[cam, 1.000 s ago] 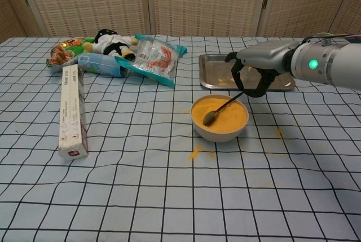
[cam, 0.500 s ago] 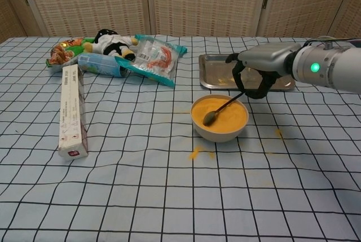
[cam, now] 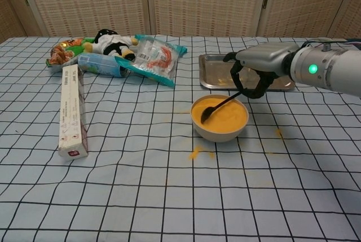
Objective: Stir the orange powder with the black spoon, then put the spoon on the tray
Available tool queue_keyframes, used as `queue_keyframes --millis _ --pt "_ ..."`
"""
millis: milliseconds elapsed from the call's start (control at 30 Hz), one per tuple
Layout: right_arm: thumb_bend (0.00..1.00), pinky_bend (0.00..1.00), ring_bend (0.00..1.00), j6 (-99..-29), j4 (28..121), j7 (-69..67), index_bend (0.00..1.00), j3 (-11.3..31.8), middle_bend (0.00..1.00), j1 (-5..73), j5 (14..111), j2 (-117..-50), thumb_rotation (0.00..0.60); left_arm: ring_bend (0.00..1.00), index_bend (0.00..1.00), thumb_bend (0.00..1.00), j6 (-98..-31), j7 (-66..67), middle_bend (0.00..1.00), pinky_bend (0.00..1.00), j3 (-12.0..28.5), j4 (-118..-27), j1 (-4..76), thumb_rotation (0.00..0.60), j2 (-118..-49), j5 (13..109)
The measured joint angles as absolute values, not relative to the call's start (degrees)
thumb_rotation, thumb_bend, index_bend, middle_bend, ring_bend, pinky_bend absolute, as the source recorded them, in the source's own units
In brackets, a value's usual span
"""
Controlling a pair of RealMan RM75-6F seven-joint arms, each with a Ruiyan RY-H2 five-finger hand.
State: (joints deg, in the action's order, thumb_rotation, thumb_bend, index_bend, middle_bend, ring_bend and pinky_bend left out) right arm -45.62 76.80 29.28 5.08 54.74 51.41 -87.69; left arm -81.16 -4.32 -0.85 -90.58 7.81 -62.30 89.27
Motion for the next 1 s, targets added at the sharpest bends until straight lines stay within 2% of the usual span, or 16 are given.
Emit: queue_keyframes --millis 300,533,833,1000 --pt "0.36 0.0 0.0 -45.6 76.7 29.4 0.6 5.2 0.0 54.5 51.6 -87.7 0.6 0.0 0.0 0.45 -81.3 -4.5 0.0 0.08 -0.9 -90.4 7.8 0.6 -62.3 89.5" --pt "0.37 0.0 0.0 -46.6 76.9 28.8 0.7 5.6 0.01 54.0 52.8 -87.8 0.6 0.0 0.0 0.45 -81.6 -4.7 0.0 0.08 -0.9 -90.3 7.7 0.6 -62.3 89.7" --pt "0.42 0.03 0.0 -51.1 76.7 26.2 0.85 6.3 0.1 52.5 58.9 -88.2 0.6 0.0 0.0 0.44 -81.7 -4.6 0.0 0.08 -1.0 -90.4 7.7 0.6 -62.3 89.8" --pt "0.43 0.06 0.0 -53.3 75.8 27.0 0.88 6.2 0.13 52.0 62.2 -88.6 0.6 0.0 0.0 0.44 -81.7 -4.6 0.0 0.08 -1.0 -90.6 7.7 0.6 -62.2 89.8"
